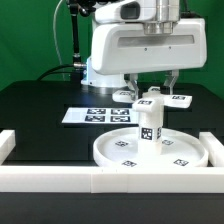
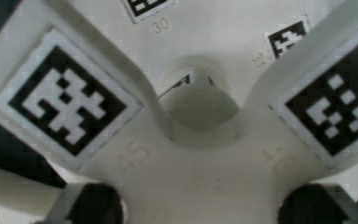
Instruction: Assemble round table
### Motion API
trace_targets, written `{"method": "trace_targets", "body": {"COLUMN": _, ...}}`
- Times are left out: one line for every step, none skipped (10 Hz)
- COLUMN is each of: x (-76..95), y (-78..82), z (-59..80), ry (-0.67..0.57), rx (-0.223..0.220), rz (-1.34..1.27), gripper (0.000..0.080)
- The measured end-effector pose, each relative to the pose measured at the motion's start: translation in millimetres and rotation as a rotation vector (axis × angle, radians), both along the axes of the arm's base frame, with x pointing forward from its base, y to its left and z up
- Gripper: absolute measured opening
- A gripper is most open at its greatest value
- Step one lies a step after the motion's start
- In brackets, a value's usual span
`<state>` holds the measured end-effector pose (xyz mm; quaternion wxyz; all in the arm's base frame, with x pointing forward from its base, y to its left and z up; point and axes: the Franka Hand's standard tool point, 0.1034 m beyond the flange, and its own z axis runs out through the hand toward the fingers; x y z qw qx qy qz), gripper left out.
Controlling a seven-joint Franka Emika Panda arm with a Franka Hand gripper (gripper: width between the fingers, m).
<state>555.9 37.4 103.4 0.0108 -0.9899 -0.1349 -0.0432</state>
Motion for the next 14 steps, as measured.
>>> {"method": "trace_targets", "body": {"x": 0.9, "y": -0.1, "z": 0.0, "ry": -0.008, "rx": 0.008, "rz": -0.102, "gripper": 0.0435}}
{"method": "trace_targets", "body": {"x": 2.1, "y": 0.5, "z": 0.2, "ry": -0.018, "rx": 0.02, "rz": -0.237, "gripper": 0.0435}}
{"method": "trace_targets", "body": {"x": 3.1, "y": 0.1, "z": 0.6, "ry": -0.021, "rx": 0.029, "rz": -0.322, "gripper": 0.0435}}
{"method": "trace_targets", "body": {"x": 3.4, "y": -0.1, "z": 0.8, "ry": -0.021, "rx": 0.033, "rz": -0.363, "gripper": 0.0435}}
{"method": "trace_targets", "body": {"x": 3.4, "y": 0.0, "z": 0.8, "ry": -0.021, "rx": 0.033, "rz": -0.361, "gripper": 0.0435}}
{"method": "trace_targets", "body": {"x": 3.2, "y": -0.7, "z": 2.1, "ry": -0.019, "rx": 0.032, "rz": -0.352, "gripper": 0.0435}}
{"method": "trace_targets", "body": {"x": 3.3, "y": -2.3, "z": 9.7, "ry": -0.017, "rx": 0.034, "rz": -0.347, "gripper": 0.0594}}
{"method": "trace_targets", "body": {"x": 3.9, "y": -3.0, "z": 20.3, "ry": -0.018, "rx": 0.037, "rz": -0.341, "gripper": 0.0632}}
{"method": "trace_targets", "body": {"x": 3.2, "y": -3.1, "z": 31.6, "ry": -0.012, "rx": 0.041, "rz": -0.341, "gripper": 0.0646}}
{"method": "trace_targets", "body": {"x": 4.2, "y": -2.7, "z": 40.7, "ry": -0.017, "rx": 0.045, "rz": -0.341, "gripper": 0.0646}}
{"method": "trace_targets", "body": {"x": 3.8, "y": -2.9, "z": 37.1, "ry": -0.016, "rx": 0.044, "rz": -0.342, "gripper": 0.0649}}
{"method": "trace_targets", "body": {"x": 3.4, "y": -2.9, "z": 35.7, "ry": -0.014, "rx": 0.043, "rz": -0.341, "gripper": 0.0649}}
{"method": "trace_targets", "body": {"x": 3.5, "y": -2.9, "z": 35.8, "ry": -0.014, "rx": 0.043, "rz": -0.341, "gripper": 0.0649}}
{"method": "trace_targets", "body": {"x": 3.5, "y": -2.9, "z": 35.6, "ry": -0.014, "rx": 0.043, "rz": -0.341, "gripper": 0.0649}}
